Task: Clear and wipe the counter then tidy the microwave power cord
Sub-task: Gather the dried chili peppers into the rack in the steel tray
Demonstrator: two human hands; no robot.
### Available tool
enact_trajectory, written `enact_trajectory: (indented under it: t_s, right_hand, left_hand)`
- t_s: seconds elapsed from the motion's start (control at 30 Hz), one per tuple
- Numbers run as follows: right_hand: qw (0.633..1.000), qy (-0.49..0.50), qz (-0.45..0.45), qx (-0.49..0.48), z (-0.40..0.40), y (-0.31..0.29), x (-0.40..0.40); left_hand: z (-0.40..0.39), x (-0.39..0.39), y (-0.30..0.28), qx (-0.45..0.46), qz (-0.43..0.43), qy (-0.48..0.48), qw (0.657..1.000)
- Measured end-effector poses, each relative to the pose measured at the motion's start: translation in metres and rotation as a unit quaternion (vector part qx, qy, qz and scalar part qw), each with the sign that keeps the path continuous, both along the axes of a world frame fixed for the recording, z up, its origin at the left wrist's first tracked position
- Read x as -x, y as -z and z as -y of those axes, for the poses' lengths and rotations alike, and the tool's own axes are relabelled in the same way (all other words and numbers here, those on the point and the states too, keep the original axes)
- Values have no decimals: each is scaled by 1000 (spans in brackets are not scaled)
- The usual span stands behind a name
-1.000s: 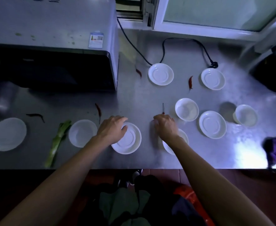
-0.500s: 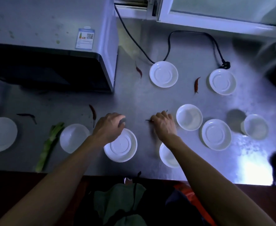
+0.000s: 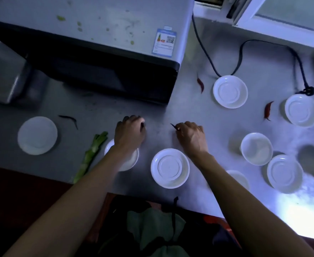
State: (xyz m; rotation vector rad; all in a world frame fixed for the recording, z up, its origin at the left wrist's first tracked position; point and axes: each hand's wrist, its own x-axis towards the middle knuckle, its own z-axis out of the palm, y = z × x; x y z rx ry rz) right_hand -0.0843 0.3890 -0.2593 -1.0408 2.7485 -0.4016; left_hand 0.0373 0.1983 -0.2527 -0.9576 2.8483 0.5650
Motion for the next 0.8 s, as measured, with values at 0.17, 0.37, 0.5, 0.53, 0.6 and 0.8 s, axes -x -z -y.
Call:
enact_trajectory:
  t_s: [0.17, 0.37, 0.5, 0.53, 0.6, 0.8]
  right_hand:
    - [1000, -7, 13, -7, 10, -1, -11]
    - [1000, 1, 29, 4, 17, -5, -15]
    - [999, 2, 32, 4, 16, -6, -14]
    - [999, 2, 33, 5, 15, -6, -14]
    - [999, 0, 34, 7, 13, -8, -14]
    - [999, -13, 36, 8, 3, -12, -16]
  left_hand:
    - [12, 10, 15, 22, 25, 15, 999]
    - [7, 6, 27, 37, 14, 52, 998]
    - [4, 3, 26, 51, 3, 61, 997]
    - [3, 3, 26, 55, 5, 60, 997]
    - [2, 1, 25, 58, 8, 56, 997]
    - [-5, -4, 24, 83, 8, 59, 995]
